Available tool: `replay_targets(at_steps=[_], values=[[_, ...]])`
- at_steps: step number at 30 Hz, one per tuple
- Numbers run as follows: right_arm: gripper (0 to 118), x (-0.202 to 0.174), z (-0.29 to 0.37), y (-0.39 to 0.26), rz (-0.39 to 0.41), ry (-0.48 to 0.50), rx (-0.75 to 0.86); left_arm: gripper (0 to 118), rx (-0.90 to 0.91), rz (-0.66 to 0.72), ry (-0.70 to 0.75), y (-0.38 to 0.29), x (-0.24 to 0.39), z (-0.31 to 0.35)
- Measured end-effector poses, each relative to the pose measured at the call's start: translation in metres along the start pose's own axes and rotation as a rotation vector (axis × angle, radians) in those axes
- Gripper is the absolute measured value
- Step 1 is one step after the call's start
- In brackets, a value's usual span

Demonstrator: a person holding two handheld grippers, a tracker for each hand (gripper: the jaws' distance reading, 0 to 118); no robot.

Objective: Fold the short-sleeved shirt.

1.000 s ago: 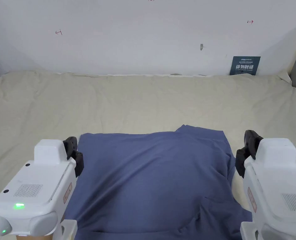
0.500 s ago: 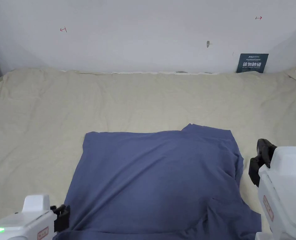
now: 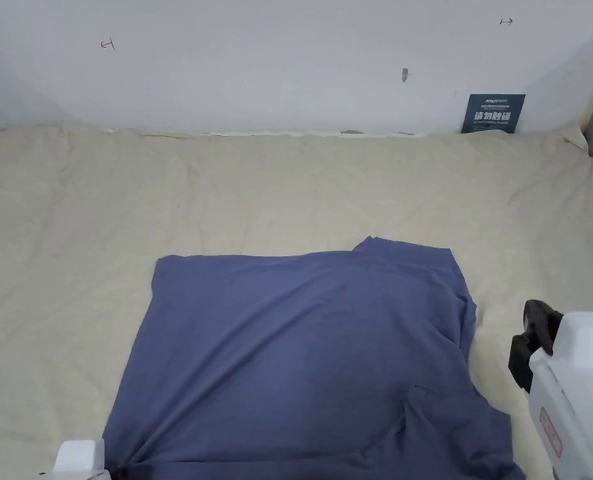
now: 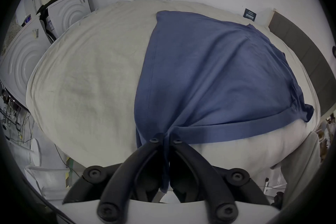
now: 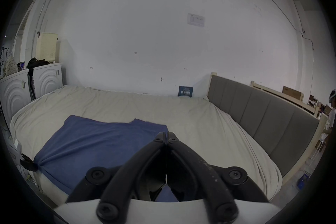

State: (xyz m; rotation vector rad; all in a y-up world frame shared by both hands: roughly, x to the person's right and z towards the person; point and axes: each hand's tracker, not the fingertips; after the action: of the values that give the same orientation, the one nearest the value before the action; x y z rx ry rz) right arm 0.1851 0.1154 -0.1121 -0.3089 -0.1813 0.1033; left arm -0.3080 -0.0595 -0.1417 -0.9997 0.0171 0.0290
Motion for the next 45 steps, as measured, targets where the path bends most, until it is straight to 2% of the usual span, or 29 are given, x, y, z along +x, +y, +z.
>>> replay_targets(at_steps=[2,4,5,6,8,9,11,13,14,15,16,18,19,20,21,24,32,38,45], values=[[4,0.007,-0.001,-0.013,-0.024,-0.009,-0.07,4,0.028,0.007,0.024,0.001,0.002,0.005],[26,0.013,-0.005,-0.034,-0.054,-0.004,-0.169,4,0.061,0.043,0.02,0.004,0.001,0.011],[40,0.016,-0.009,-0.048,-0.066,0.0,-0.241,4,0.07,0.059,0.009,0.006,0.001,0.014],[64,0.018,-0.012,-0.059,-0.083,-0.001,-0.299,4,0.082,0.063,0.011,0.007,0.001,0.018],[99,0.02,-0.023,-0.094,-0.09,0.005,-0.458,4,0.102,0.071,0.006,0.011,0.002,0.024],[107,0.019,-0.029,-0.109,-0.097,0.009,-0.518,4,0.106,0.075,0.003,0.013,0.002,0.026],[104,0.018,-0.033,-0.138,-0.127,0.035,-0.575,4,0.113,0.076,-0.002,0.016,0.002,0.028],[103,0.012,-0.039,-0.156,-0.125,0.037,-0.632,4,0.119,0.071,-0.001,0.018,0.003,0.029],[98,0.01,-0.042,-0.163,-0.124,0.031,-0.648,4,0.121,0.07,-0.002,0.019,0.003,0.029],[80,0.01,-0.044,-0.167,-0.123,0.036,-0.649,4,0.121,0.07,-0.003,0.02,0.002,0.027],[67,0.009,-0.047,-0.172,-0.13,0.048,-0.643,4,0.12,0.071,-0.003,0.021,0.002,0.027],[52,0.008,-0.051,-0.175,-0.125,0.066,-0.641,4,0.121,0.074,-0.001,0.022,0.003,0.027],[29,0.008,-0.052,-0.175,-0.123,0.073,-0.639,4,0.122,0.077,-0.002,0.024,0.003,0.027],[14,0.008,-0.051,-0.174,-0.118,0.082,-0.633,4,0.123,0.081,-0.003,0.025,0.003,0.027],[10,0.007,-0.049,-0.171,-0.115,0.088,-0.622,4,0.124,0.084,-0.003,0.027,0.003,0.027],[8,0.011,-0.043,-0.149,-0.127,0.093,-0.523,4,0.146,0.098,-0.006,0.038,0.003,0.033],[8,0.006,-0.073,-0.066,-0.052,0.098,-0.3,4,0.257,0.107,-0.008,0.109,0.005,0.031],[8,-0.003,-0.143,-0.045,-0.032,0.079,-0.316,4,0.242,0.063,0.023,0.165,0.015,-0.01],[8,-0.017,-0.226,-0.068,-0.044,0.027,-0.487,4,0.122,0.017,0.05,0.201,0.026,-0.086]])
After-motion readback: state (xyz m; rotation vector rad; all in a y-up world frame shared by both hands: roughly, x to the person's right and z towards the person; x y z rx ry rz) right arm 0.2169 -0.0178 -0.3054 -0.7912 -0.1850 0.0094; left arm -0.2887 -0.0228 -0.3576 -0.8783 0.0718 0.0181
